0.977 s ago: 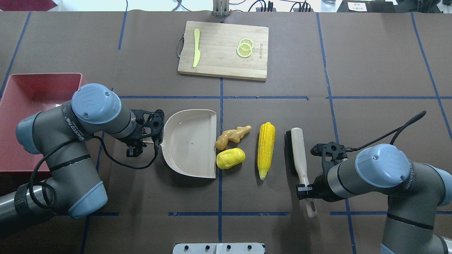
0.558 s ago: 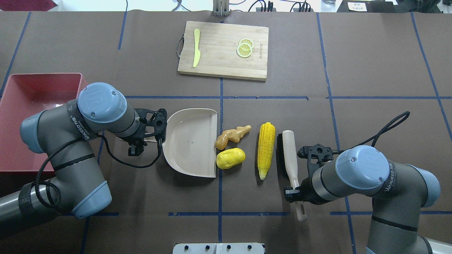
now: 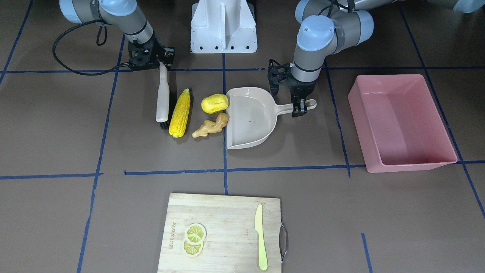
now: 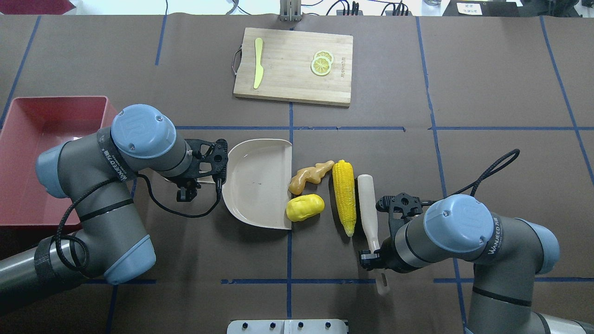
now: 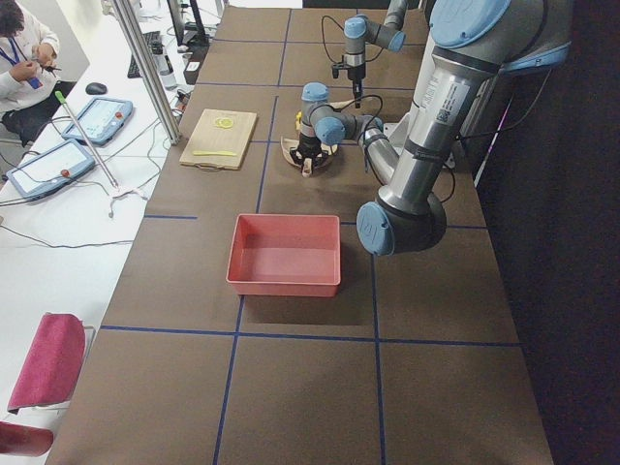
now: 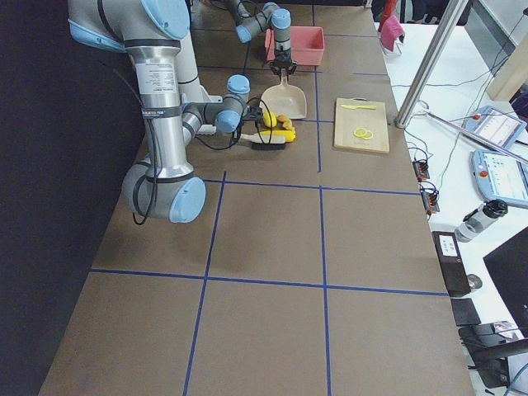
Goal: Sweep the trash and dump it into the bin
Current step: 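Sweep the corn, potato and ginger into the dustpan with the right gripper's brush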
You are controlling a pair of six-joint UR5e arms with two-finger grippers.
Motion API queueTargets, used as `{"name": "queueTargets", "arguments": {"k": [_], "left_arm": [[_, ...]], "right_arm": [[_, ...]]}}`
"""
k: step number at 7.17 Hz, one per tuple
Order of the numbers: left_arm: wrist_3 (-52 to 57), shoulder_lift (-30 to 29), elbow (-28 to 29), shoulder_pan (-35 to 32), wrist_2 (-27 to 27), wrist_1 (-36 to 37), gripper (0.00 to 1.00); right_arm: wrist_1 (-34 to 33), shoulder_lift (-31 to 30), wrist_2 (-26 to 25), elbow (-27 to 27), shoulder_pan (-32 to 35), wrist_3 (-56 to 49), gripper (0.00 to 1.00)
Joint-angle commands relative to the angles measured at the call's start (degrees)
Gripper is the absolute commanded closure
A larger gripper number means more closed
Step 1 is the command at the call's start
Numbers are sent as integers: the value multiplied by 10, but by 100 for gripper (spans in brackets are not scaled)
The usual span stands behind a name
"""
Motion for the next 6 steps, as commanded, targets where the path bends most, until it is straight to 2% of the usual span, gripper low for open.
{"name": "queueTargets", "arguments": {"k": [1, 6], "left_arm": [[-15, -18, 10, 10, 10, 4, 81], [-66, -63, 52, 36, 24, 4, 81]], "right_arm": [[-2, 30, 0, -17, -1, -1, 100], [-16, 109, 0, -54, -8, 15, 100]]}}
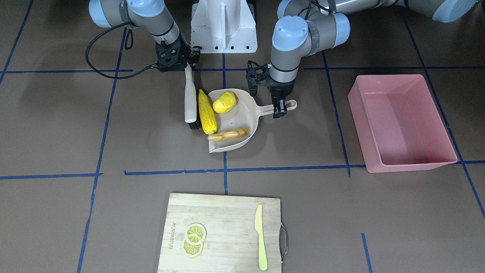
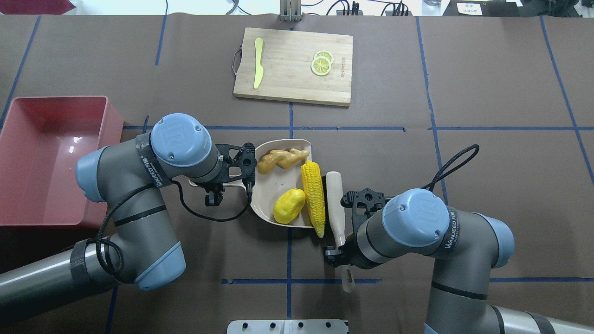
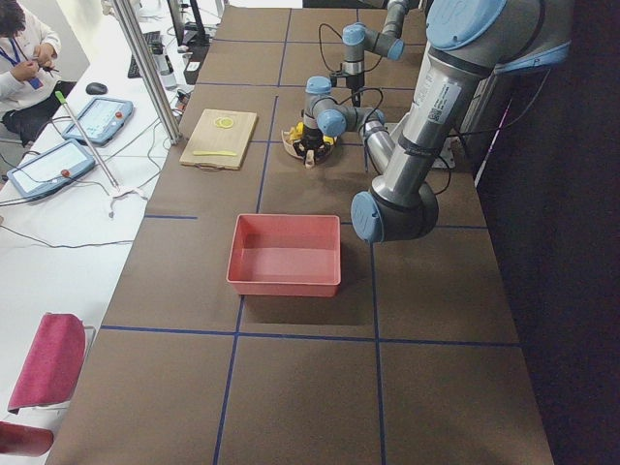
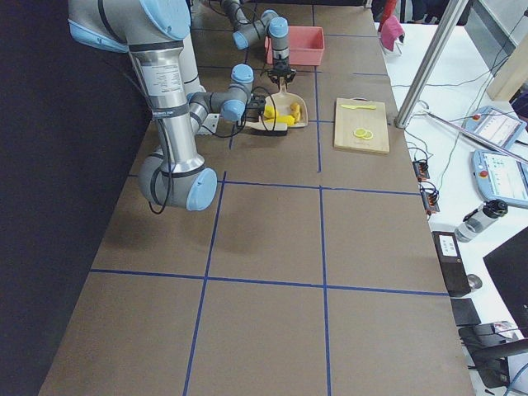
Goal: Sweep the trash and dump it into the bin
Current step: 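Sweep the corn, potato and ginger into the dustpan with the right gripper's brush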
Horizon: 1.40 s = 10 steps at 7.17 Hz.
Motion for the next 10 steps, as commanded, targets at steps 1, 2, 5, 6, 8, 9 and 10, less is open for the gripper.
{"name": "queueTargets", "arguments": {"k": [1, 2, 5, 6, 8, 9, 10], "left_arm": [[-17, -12, 10, 5, 0, -1, 81], [-18, -10, 11, 11, 0, -3, 81], [-14, -5, 9, 13, -2, -19, 81], [-15, 7, 9, 13, -2, -50, 81], [-17, 24, 8, 12, -4, -87, 81], [-17, 24, 1, 8, -6, -87, 81], [-25, 24, -1, 8, -7, -87, 81]], "right_arm": [[-2, 28, -1, -19, -3, 7, 100], [-2, 38, -1, -23, -3, 7, 100], [-2, 47, 6, -14, 16, 13, 100], [-14, 40, 7, 1, 29, 13, 100], [-78, 40, 12, 43, 41, 13, 100], [-101, 37, 20, 60, 55, 13, 100], [-103, 30, 23, 69, 64, 12, 100]]}}
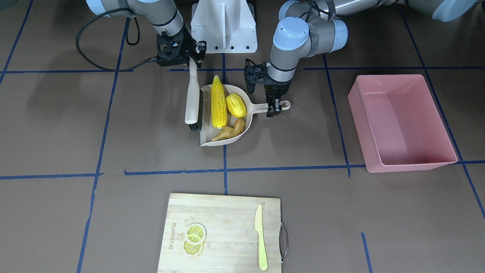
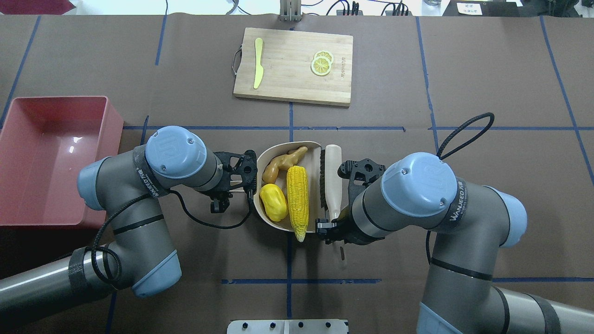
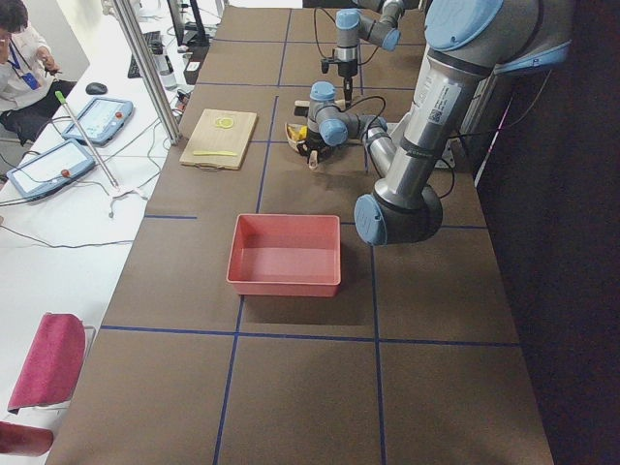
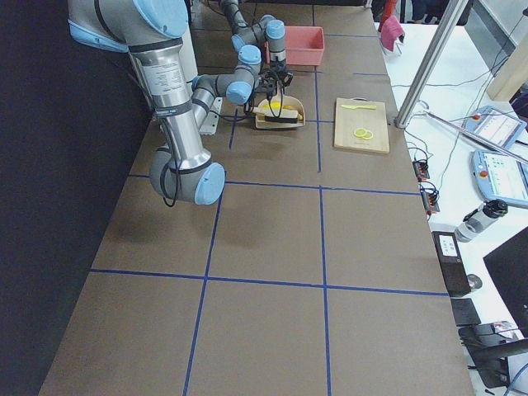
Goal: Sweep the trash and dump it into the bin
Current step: 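Sweep the corn, potato and ginger into the dustpan with the right gripper's brush, then lift the loaded dustpan toward the pink bin with the left gripper while the right withdraws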
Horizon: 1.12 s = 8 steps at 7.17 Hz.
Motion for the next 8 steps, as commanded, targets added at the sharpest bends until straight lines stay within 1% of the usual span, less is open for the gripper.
{"name": "queueTargets", "arguments": {"k": [1, 2, 3, 4, 5, 6, 7, 8], "left_arm": [[-12, 0, -8, -7, -2, -3, 81], [-22, 0, -12, -32, -40, -2, 81], [-22, 0, -18, -70, -101, 1, 81], [-23, 2, -39, -110, -141, 6, 81], [-16, 28, -72, -139, -147, 6, 81], [-11, 57, -94, -175, -174, 4, 81], [3, 91, -108, -219, -221, 5, 80], [18, 137, -126, -253, -249, 1, 80]], "right_arm": [[-13, -32, 10, 31, 28, -1, 100], [-13, -70, 9, 52, 45, -2, 100], [-12, -114, 9, 77, 62, -9, 100], [-9, -154, 9, 94, 77, -19, 100], [-8, -177, 8, 100, 87, -35, 100], [-3, -196, 8, 99, 95, -58, 100], [-3, -213, 5, 98, 102, -78, 100], [-3, -222, 2, 97, 106, -92, 100]]}}
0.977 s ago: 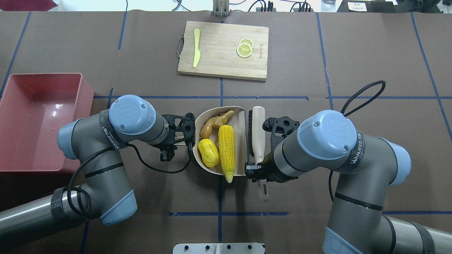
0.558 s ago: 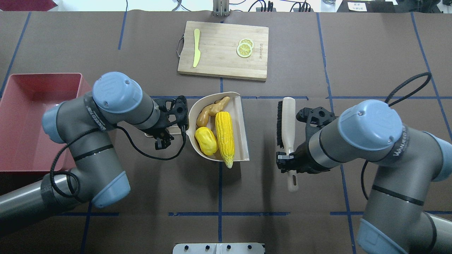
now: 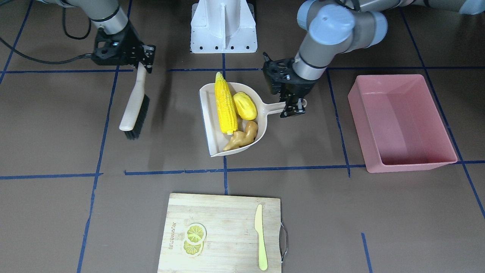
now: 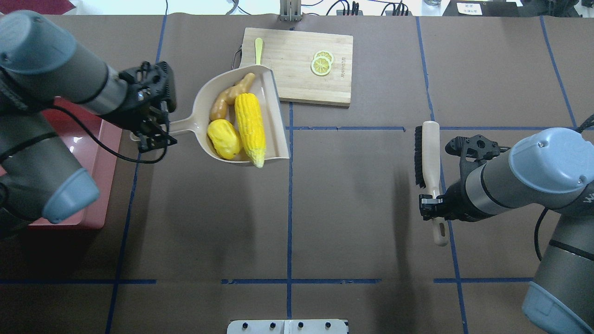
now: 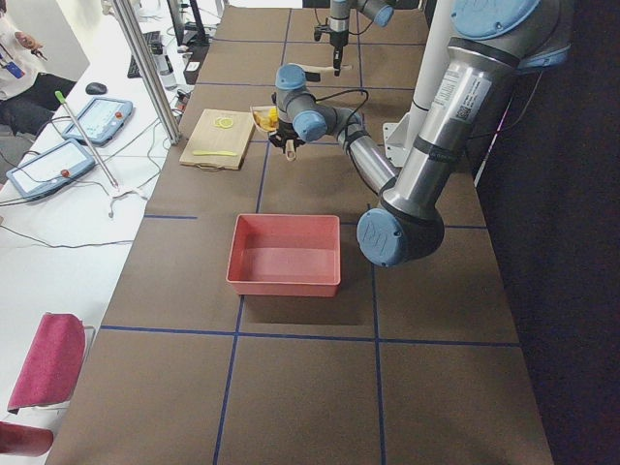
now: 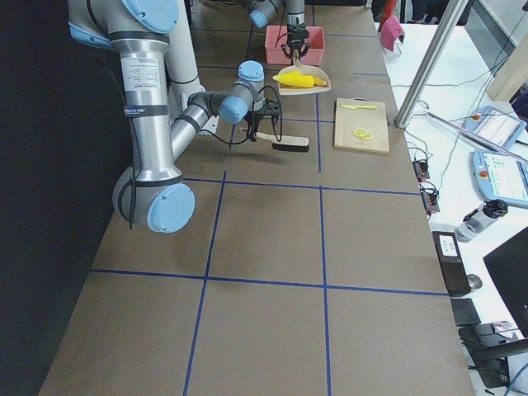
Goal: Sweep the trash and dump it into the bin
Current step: 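Lift the loaded dustpan toward the pink bin with the left gripper while the right withdraws, then tilt the dustpan over the pink bin with the left gripper to dump the items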
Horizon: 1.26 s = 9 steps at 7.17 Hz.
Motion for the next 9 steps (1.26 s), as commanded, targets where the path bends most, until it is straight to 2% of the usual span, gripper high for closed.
{"name": "queueTargets", "arguments": {"k": [1, 3, 5, 7, 9], "left_arm": [[29, 107, -47, -74, -43, -3, 80], [102, 204, -76, -145, -44, -1, 81], [220, 280, -84, -235, -39, -1, 82], [320, 332, -77, -292, -17, -1, 84], [458, 341, -84, -298, 146, 2, 86]], "right_arm": [[1, -25, -4, -1, 9, -23, 100], [23, -67, -7, -1, 13, -37, 100], [142, -136, -13, -16, 12, -37, 100], [150, -135, -14, -25, 11, -37, 100], [150, -133, -14, -26, 10, -36, 100]]}}
